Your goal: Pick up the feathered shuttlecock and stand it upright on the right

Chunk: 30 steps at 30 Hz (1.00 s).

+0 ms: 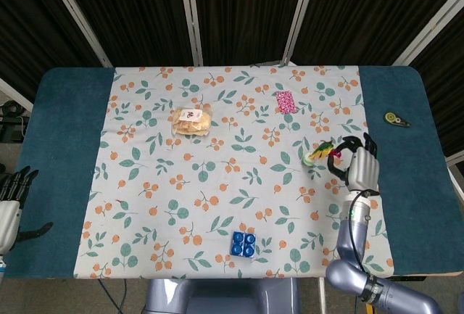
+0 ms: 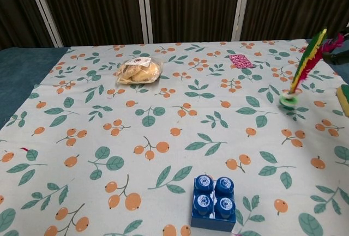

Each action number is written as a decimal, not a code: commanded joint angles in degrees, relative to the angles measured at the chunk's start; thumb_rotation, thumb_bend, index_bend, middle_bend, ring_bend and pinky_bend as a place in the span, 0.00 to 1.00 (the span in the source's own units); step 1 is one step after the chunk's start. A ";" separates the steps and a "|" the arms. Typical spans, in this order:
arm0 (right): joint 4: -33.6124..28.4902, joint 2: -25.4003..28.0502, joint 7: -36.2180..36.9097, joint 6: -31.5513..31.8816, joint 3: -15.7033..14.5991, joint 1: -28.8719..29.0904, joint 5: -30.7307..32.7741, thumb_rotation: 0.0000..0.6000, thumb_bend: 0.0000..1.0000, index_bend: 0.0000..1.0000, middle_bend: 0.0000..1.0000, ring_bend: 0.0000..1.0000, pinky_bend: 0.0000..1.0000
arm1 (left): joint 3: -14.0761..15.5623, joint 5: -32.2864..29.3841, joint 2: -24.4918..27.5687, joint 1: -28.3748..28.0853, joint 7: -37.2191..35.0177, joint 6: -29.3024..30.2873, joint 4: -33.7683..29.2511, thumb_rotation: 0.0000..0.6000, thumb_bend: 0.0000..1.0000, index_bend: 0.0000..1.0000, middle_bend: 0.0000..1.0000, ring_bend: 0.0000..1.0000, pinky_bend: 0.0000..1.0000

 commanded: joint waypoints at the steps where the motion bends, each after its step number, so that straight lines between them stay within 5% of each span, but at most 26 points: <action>1: -0.15 0.11 0.10 0.11 -0.27 -0.22 -0.05 1.00 0.46 0.61 0.26 0.00 0.00 | 0.03 0.00 0.00 0.04 -0.03 0.02 -0.03 1.00 0.12 0.00 0.00 0.00 0.00; 30: -1.03 1.72 0.94 0.45 -0.39 -1.61 0.25 1.00 0.46 0.61 0.26 0.00 0.00 | 0.13 -0.05 0.11 0.04 -0.14 -0.30 -0.31 1.00 0.12 0.00 0.00 0.00 0.00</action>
